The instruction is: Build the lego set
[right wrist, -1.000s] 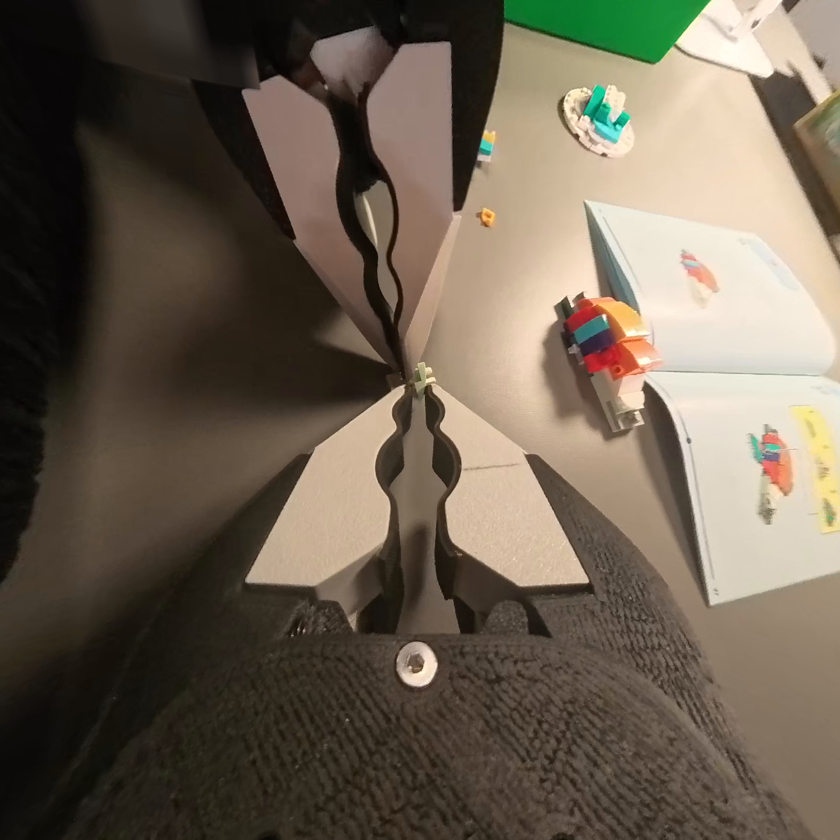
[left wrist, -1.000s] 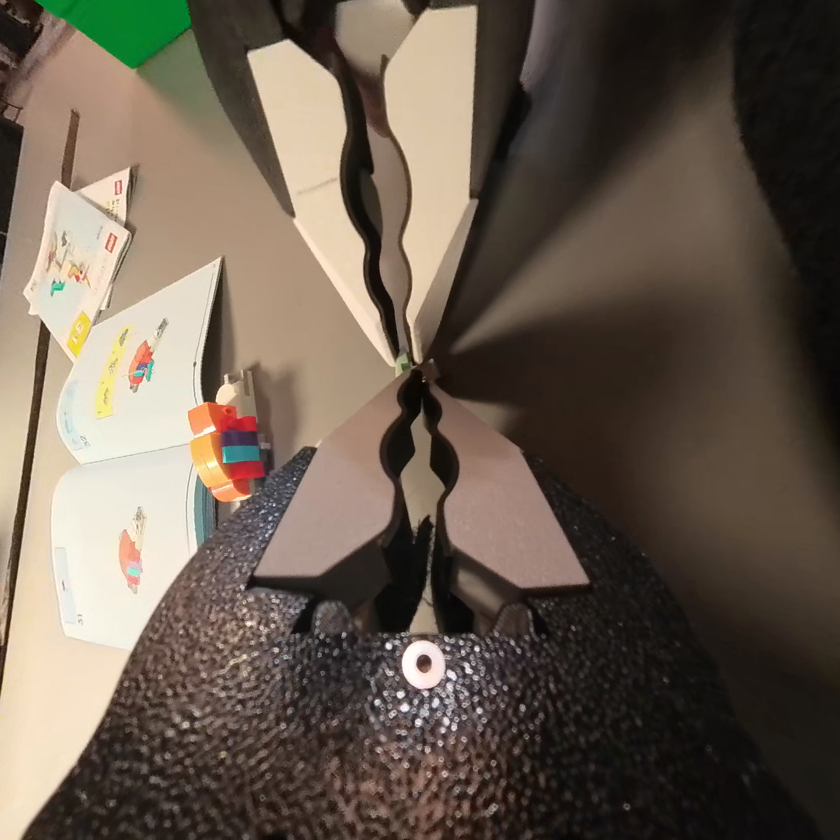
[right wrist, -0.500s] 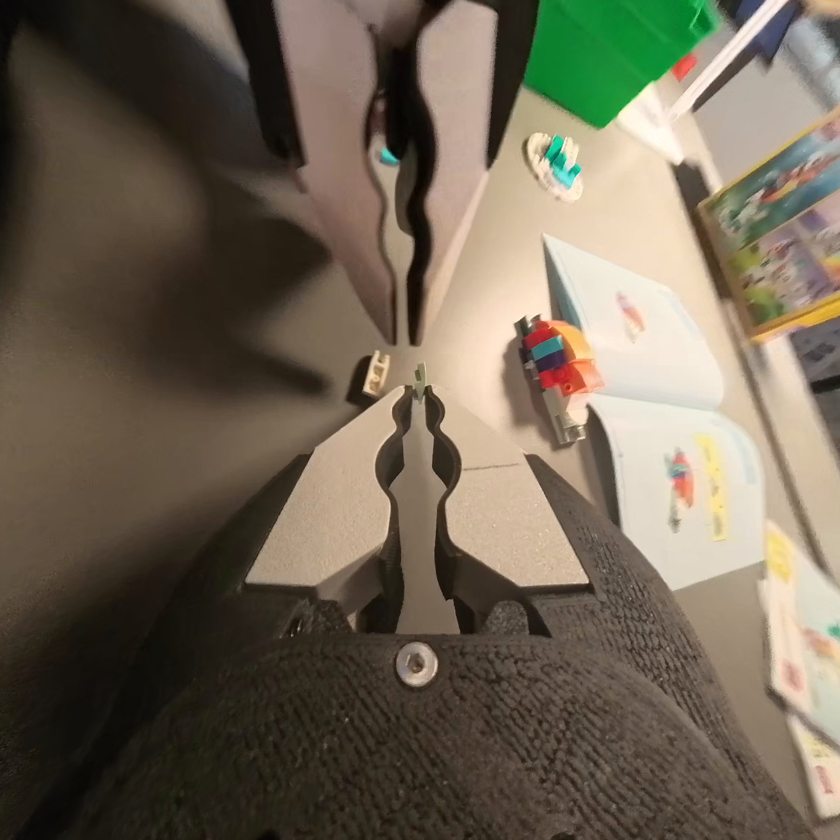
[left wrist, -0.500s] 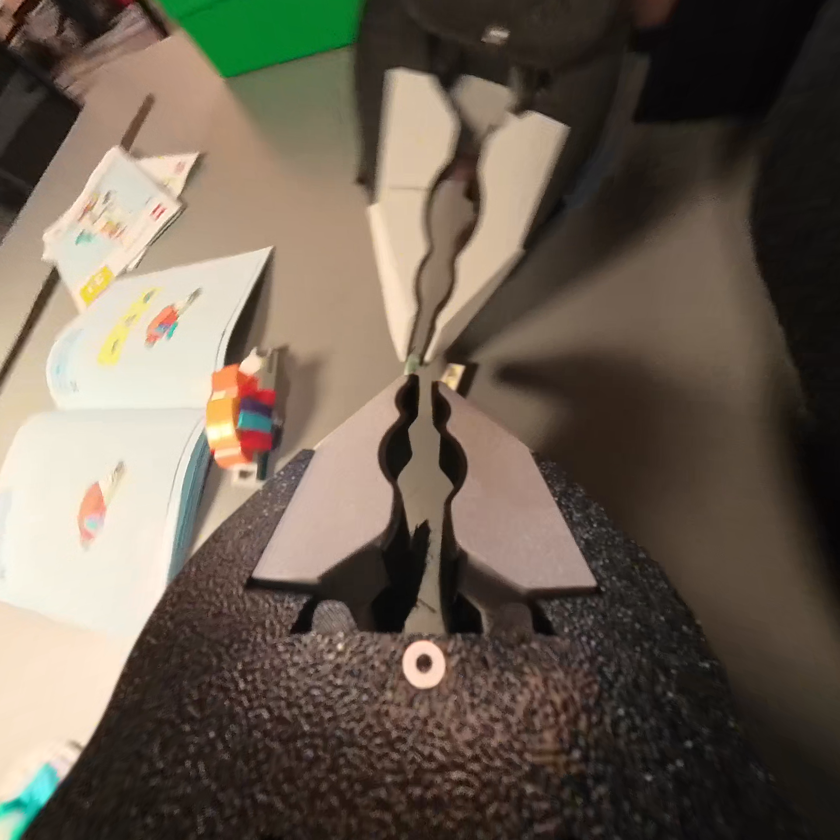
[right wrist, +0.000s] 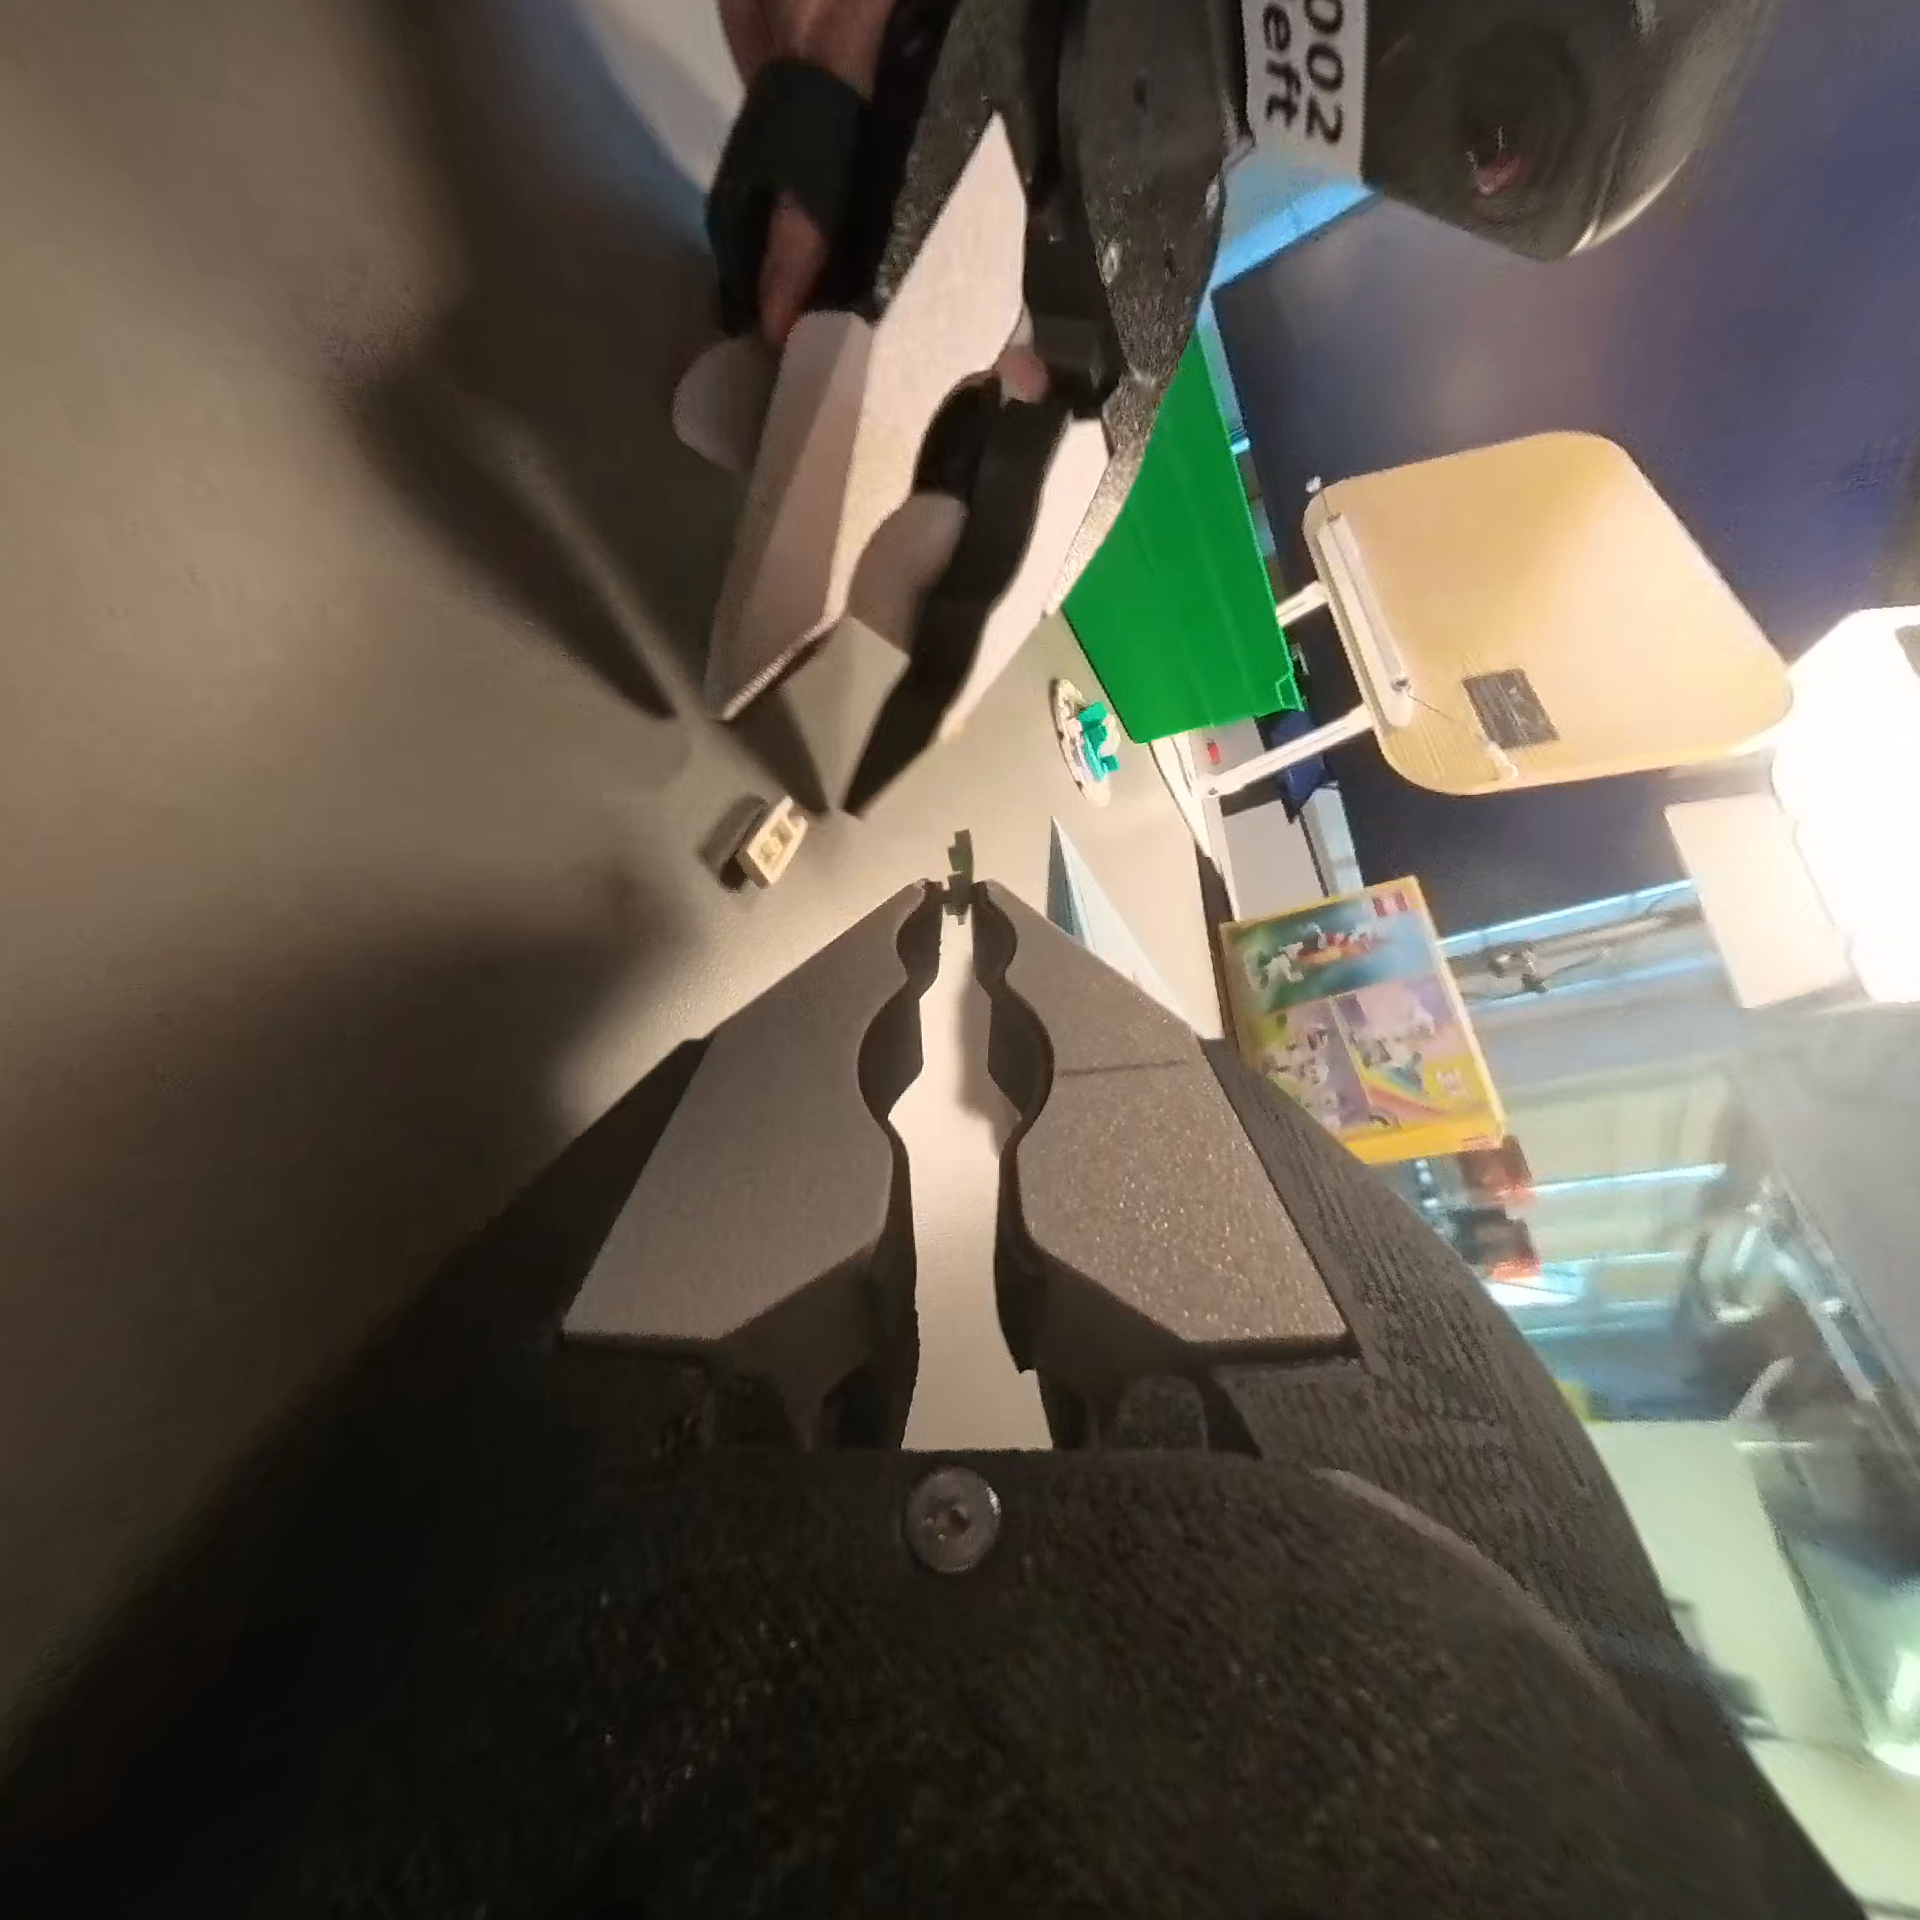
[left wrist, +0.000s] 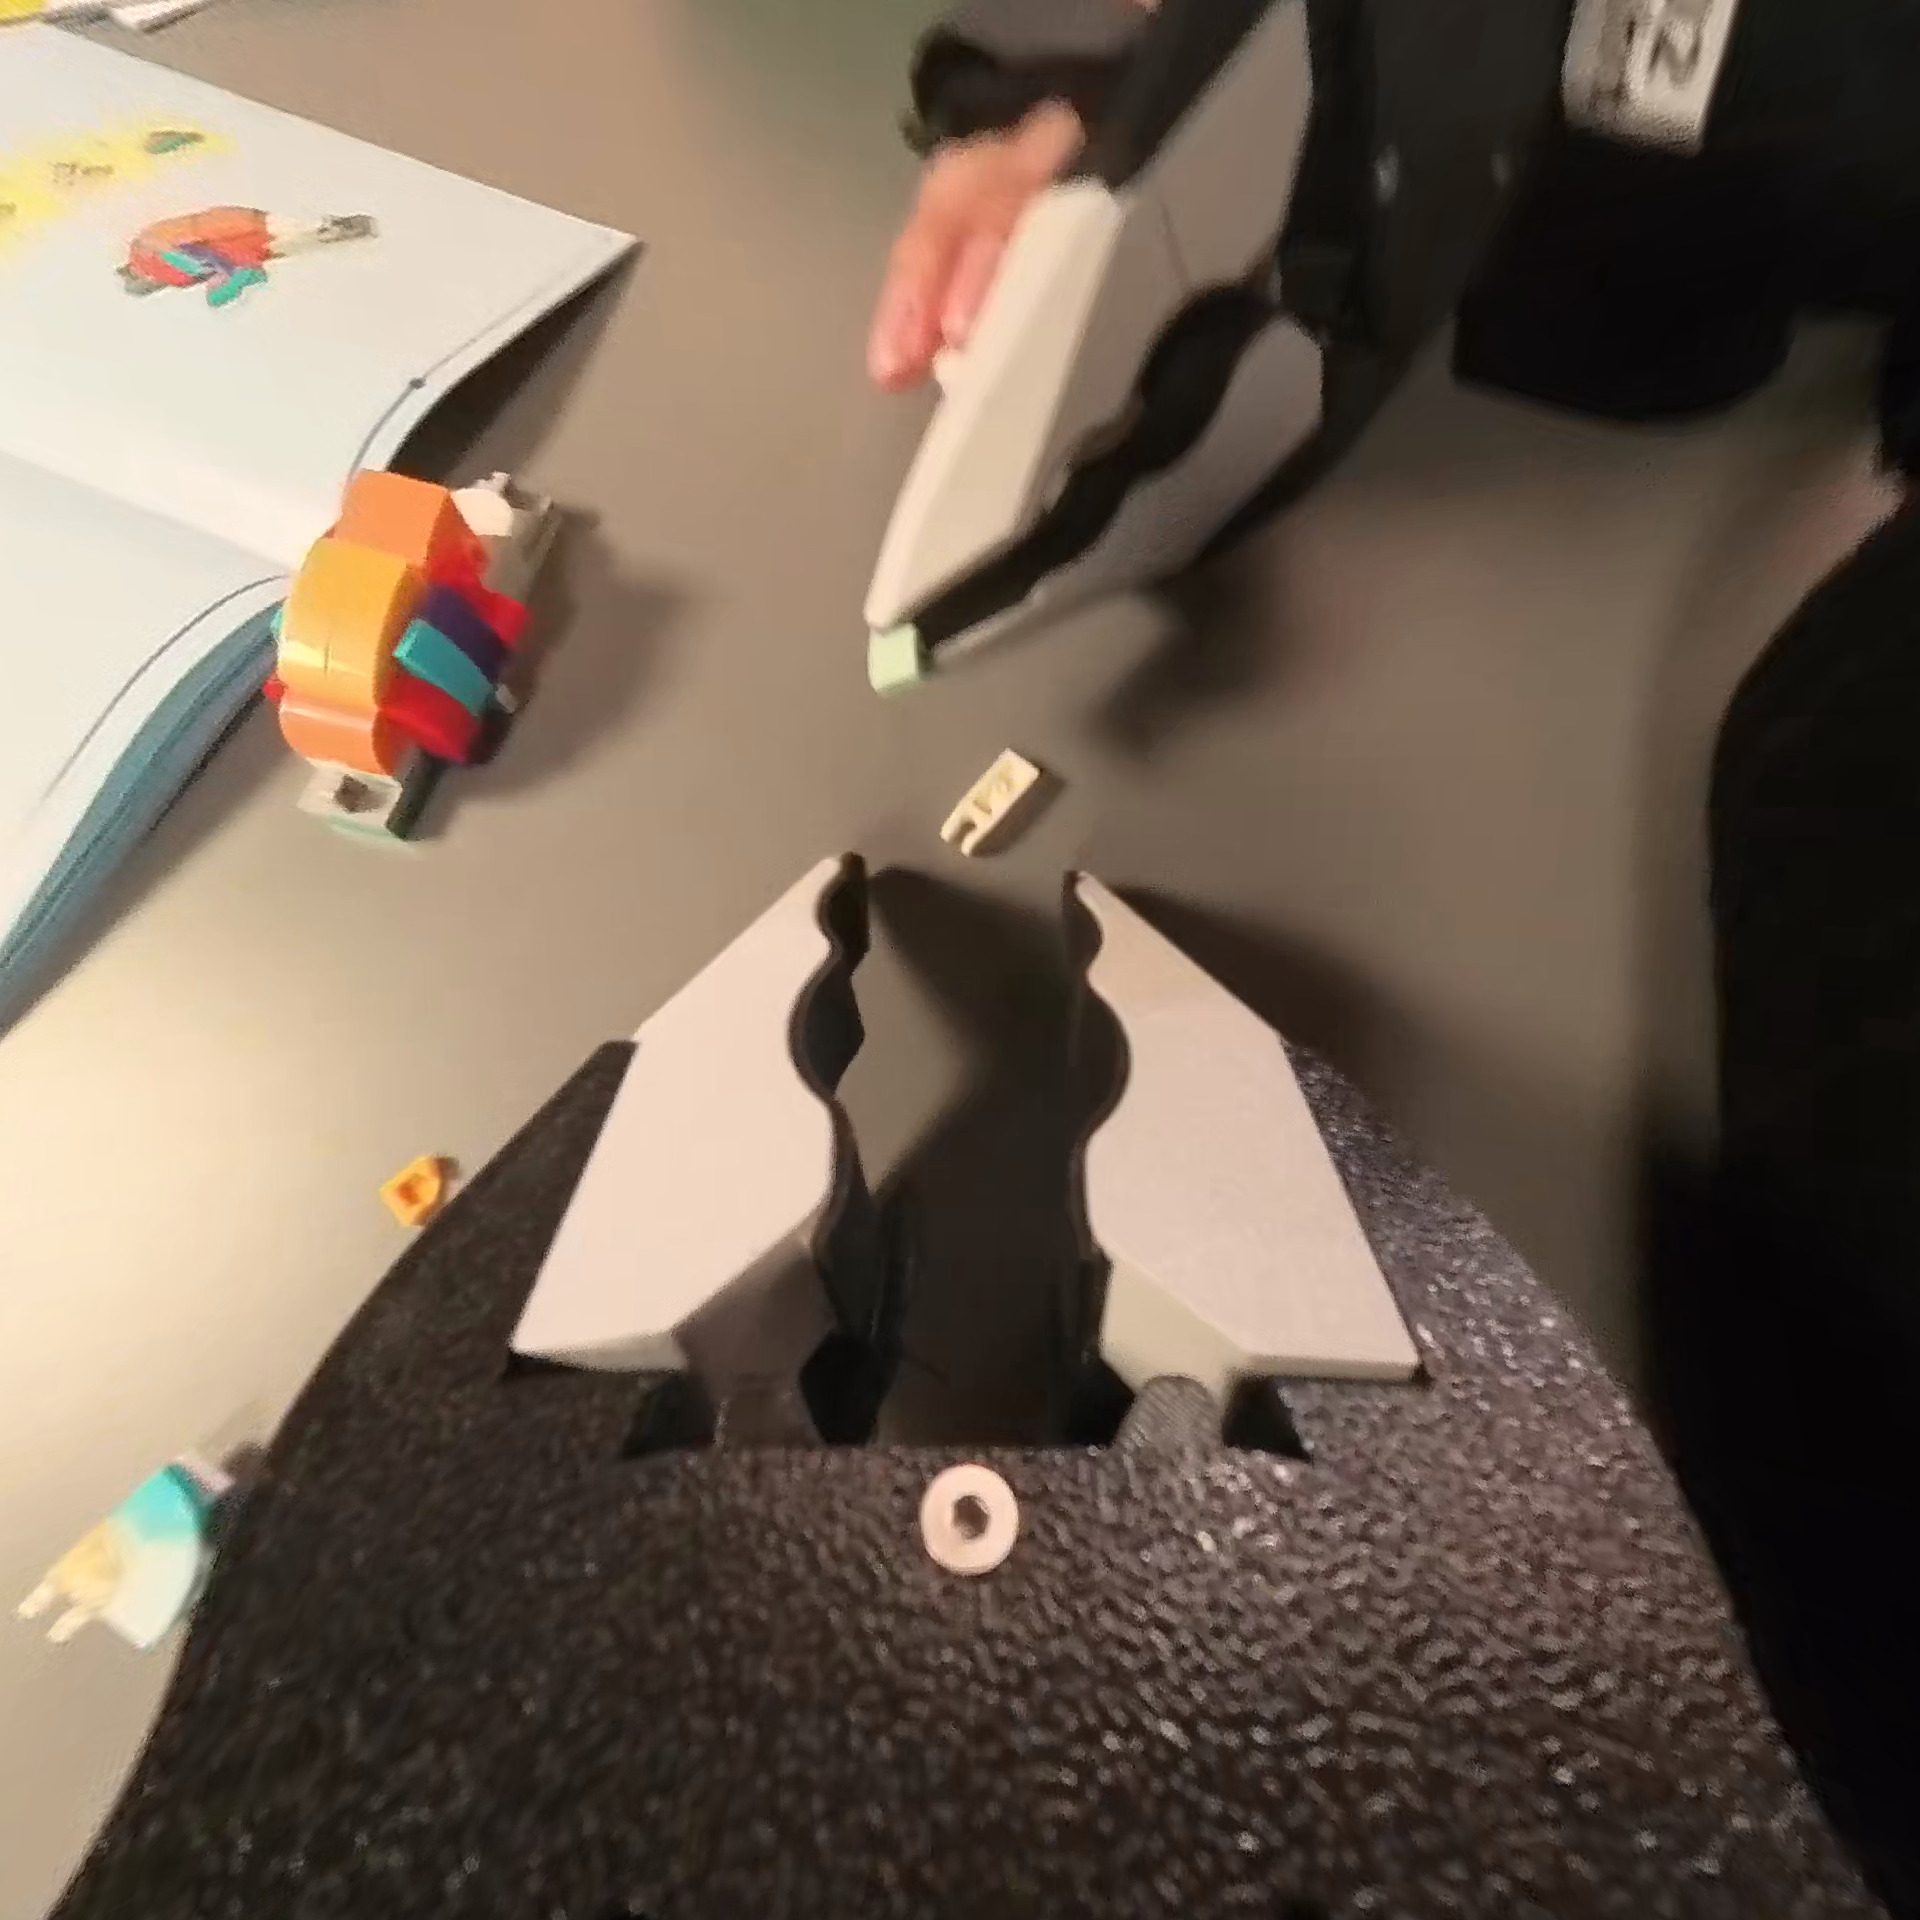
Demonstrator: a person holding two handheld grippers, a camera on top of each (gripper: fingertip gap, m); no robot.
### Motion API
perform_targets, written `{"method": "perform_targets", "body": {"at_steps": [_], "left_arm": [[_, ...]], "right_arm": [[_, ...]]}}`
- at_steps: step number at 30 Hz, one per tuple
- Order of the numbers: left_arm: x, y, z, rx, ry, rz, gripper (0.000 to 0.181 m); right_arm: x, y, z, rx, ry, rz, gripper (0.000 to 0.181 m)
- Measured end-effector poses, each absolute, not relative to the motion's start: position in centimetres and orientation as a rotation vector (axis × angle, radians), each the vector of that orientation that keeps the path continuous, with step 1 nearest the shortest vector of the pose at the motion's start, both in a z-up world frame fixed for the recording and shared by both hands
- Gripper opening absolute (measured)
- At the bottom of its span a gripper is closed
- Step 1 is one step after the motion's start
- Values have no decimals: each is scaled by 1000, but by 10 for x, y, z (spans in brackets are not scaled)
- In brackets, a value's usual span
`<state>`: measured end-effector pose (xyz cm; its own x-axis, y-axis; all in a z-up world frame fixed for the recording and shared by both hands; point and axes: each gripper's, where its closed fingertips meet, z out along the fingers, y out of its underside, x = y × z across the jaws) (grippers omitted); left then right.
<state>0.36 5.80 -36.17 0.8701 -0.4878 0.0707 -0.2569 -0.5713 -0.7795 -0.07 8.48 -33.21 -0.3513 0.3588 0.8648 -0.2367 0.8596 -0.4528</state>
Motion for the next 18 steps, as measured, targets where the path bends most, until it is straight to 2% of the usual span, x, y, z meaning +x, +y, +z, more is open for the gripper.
{"method": "perform_targets", "body": {"at_steps": [6, 12, 16, 18], "left_arm": [[-5, 76, -361, -2180, 689, -161, 29], [-19, 97, -361, -2141, 836, 87, 10], [-27, 101, -351, -2149, 669, 103, 9], [-8, 93, -339, -2079, 604, -97, 20]], "right_arm": [[0, 87, -332, -34, -1843, 577, 4], [4, 90, -336, -15, -1858, 497, 4], [-1, 103, -336, -76, -1846, 348, 4], [0, 99, -332, -38, -1812, 320, 4]]}}
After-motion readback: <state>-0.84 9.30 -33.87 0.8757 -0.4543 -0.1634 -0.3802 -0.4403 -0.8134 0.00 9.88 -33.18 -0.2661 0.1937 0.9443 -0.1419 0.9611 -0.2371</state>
